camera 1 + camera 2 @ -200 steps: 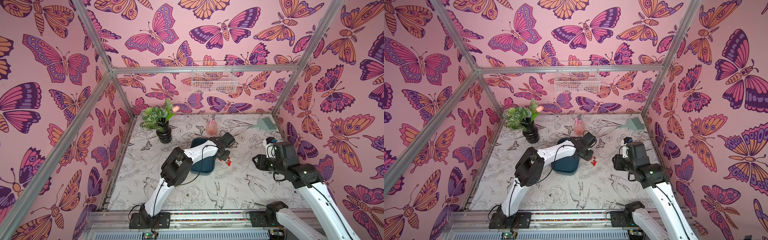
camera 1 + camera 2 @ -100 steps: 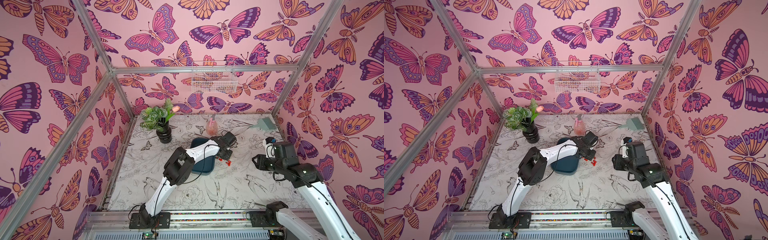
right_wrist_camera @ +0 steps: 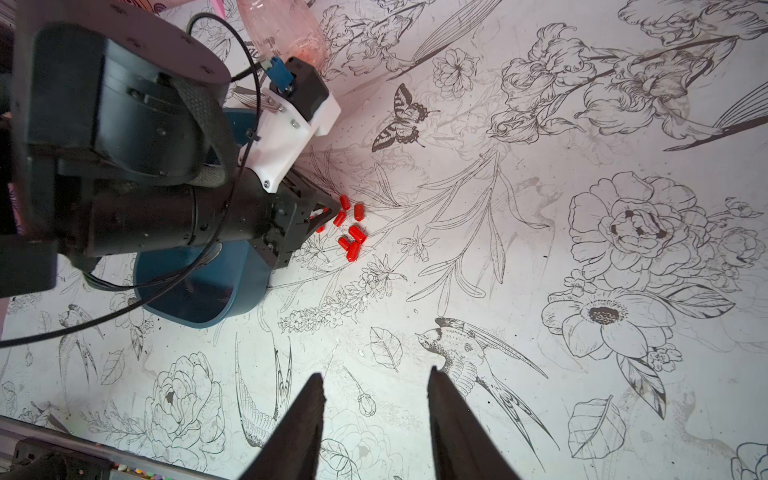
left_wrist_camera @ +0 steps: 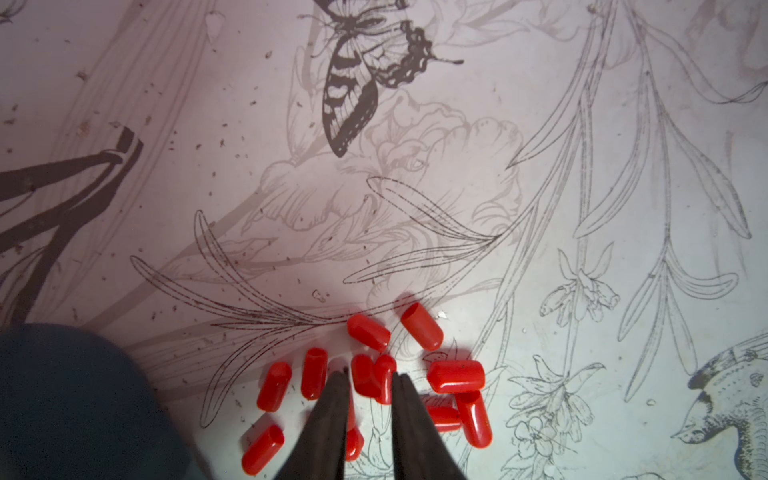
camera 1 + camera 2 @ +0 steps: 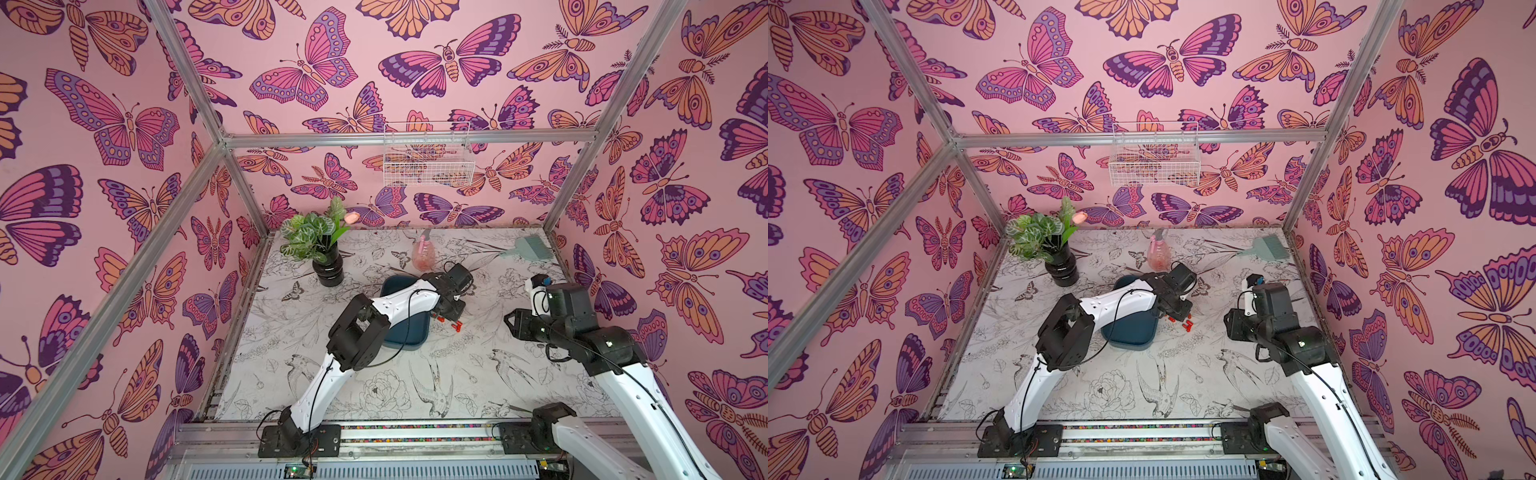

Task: Take the screw protection sleeves out of the storage box
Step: Place the screw protection sleeve at the center of the board.

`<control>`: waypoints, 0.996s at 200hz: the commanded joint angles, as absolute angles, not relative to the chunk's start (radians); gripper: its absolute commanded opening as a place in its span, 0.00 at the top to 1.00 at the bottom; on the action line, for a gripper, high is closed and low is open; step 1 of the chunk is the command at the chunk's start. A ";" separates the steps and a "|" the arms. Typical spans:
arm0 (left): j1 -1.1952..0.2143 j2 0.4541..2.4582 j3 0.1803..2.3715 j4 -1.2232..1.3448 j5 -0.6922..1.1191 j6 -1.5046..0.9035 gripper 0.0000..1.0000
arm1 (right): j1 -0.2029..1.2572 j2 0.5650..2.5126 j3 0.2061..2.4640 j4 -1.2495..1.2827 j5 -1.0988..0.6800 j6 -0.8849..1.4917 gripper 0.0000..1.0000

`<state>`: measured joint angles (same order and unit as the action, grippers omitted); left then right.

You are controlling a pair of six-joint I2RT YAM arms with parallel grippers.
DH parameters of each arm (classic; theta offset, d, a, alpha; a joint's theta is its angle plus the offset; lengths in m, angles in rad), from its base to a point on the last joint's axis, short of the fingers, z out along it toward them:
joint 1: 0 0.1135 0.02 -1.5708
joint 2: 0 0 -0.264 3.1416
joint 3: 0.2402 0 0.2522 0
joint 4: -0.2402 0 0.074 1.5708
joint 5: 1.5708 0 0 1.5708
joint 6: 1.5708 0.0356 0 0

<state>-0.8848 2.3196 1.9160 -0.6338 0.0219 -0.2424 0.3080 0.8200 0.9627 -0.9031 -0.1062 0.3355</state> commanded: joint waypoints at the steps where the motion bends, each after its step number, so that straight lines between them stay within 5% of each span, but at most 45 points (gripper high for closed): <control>1: -0.889 2.313 1.934 -0.657 0.005 -0.230 0.70 | 0.301 0.820 0.957 -0.894 -0.115 0.327 0.55; 106: -0.896 1.977 1.793 -0.591 -0.087 -0.297 0.62 | 0.301 0.929 0.972 -0.830 -0.226 0.349 0.54; 199: -0.743 1.395 1.106 -0.435 -0.104 -0.471 0.62 | 0.397 1.302 1.109 -0.657 -0.272 0.393 0.55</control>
